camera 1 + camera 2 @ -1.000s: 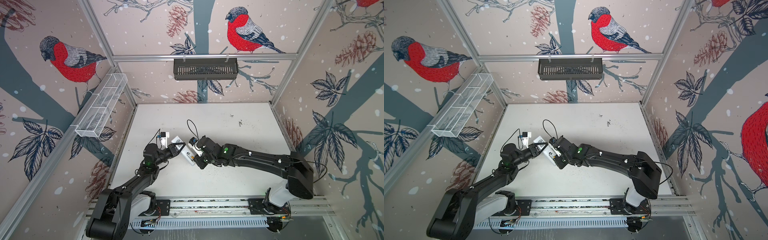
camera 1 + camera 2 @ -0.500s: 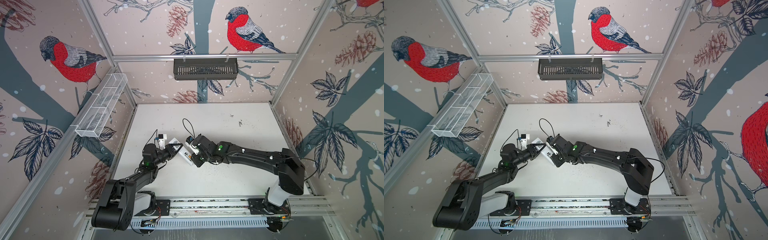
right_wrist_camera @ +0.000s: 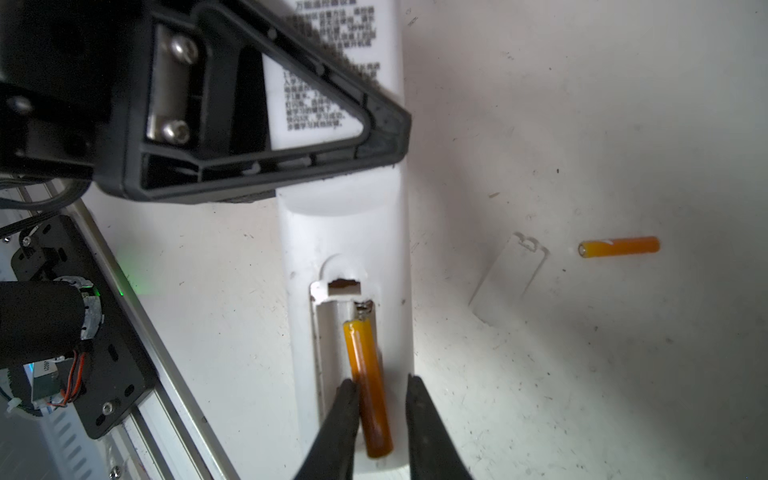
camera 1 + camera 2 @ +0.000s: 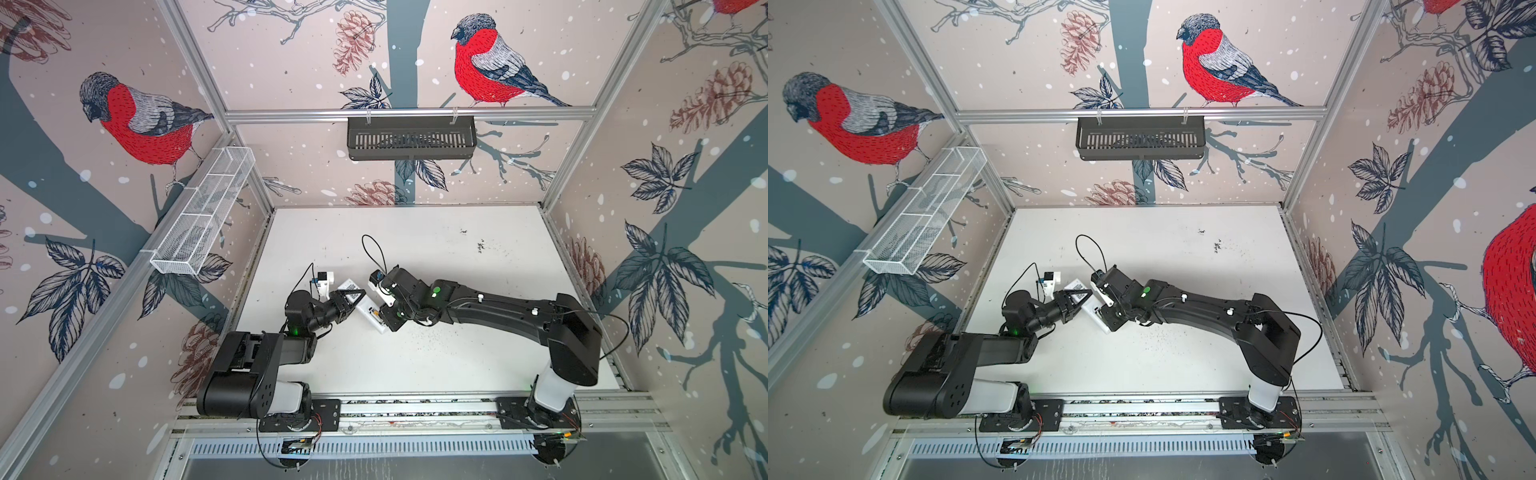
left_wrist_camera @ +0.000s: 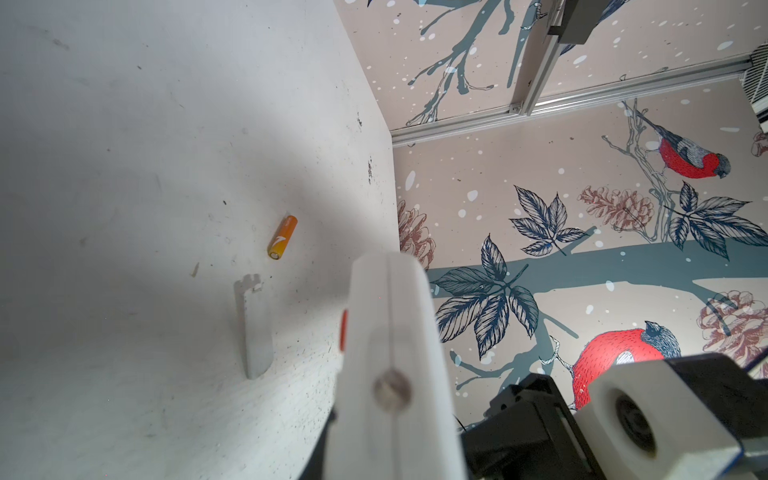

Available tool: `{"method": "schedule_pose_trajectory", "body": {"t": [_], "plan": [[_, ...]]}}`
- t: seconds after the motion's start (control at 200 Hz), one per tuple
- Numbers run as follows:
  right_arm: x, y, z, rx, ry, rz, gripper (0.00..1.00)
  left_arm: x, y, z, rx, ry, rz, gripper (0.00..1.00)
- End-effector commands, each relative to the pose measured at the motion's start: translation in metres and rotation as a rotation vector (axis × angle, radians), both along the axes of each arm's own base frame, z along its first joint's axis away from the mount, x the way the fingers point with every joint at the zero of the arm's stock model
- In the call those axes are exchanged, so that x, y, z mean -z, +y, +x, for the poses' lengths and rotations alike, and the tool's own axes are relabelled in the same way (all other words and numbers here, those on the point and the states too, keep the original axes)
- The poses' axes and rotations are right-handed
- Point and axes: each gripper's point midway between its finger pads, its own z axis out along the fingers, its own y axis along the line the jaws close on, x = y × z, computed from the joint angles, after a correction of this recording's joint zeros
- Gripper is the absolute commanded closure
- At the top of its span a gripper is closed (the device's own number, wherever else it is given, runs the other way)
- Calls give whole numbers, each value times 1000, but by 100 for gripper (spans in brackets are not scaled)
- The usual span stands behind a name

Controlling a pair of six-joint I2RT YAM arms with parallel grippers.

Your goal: Load the batteries into the remote control

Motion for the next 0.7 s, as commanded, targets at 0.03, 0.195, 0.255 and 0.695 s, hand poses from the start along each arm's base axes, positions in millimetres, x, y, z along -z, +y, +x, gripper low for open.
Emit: {"method": "schedule_pose_trajectory", "body": {"t": [0.03,0.195,0.255,0.695], "plan": [[-6,-2,1,-1,-14,6,76,-15,-1,-1,25,-75,-10,100],[-8,-3,-2,-15,-16,16,76,-12,2,1,15,-67,3,100],[-9,-3,-4,-21,-15,16,76,-11,2,2,12,-64,6,100],[-7,-2,-11,-49,-18,-5,76,-9,7,4,-7,-59,15,100]]}}
